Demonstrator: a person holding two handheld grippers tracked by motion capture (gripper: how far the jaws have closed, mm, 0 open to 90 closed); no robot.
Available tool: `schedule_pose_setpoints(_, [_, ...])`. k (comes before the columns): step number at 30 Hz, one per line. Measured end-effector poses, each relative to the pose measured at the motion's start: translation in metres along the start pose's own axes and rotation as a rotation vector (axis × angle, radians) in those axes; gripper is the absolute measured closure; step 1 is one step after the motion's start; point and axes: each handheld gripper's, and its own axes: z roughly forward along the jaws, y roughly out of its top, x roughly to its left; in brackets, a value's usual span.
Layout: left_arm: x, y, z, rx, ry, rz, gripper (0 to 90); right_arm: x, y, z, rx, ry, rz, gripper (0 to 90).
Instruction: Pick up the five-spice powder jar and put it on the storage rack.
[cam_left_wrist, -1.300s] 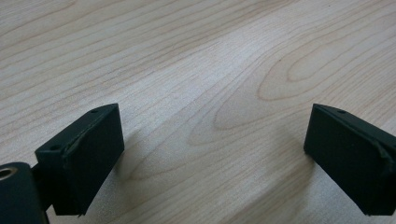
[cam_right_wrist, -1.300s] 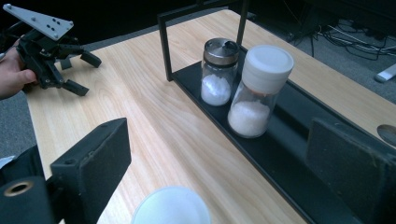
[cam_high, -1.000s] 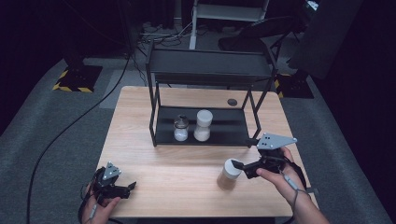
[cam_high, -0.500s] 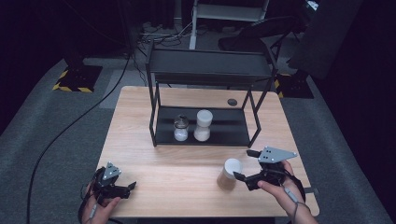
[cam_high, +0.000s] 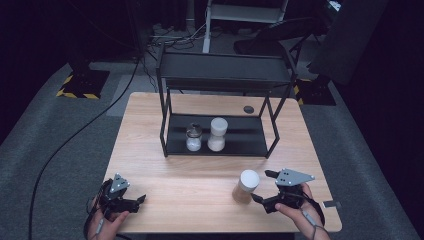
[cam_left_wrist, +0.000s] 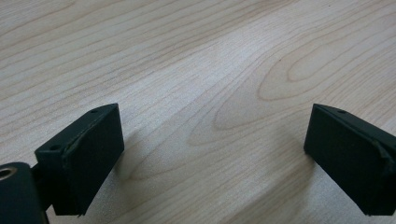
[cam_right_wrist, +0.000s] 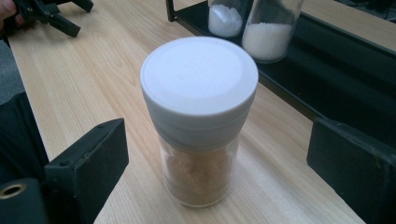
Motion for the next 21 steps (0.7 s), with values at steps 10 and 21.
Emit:
schedule_pose_setpoints(10, [0.000,0.000,0.000,0.000,0.000,0.000,4.2,0.001,-0.009,0.009,-0.018,0.010,-0.007,5.3])
schedule_pose_setpoints(21, [0.000,0.000,0.000,0.000,0.000,0.000,4.2,-0.001,-0.006,0.028,-0.035,0.030,-0.006,7.1])
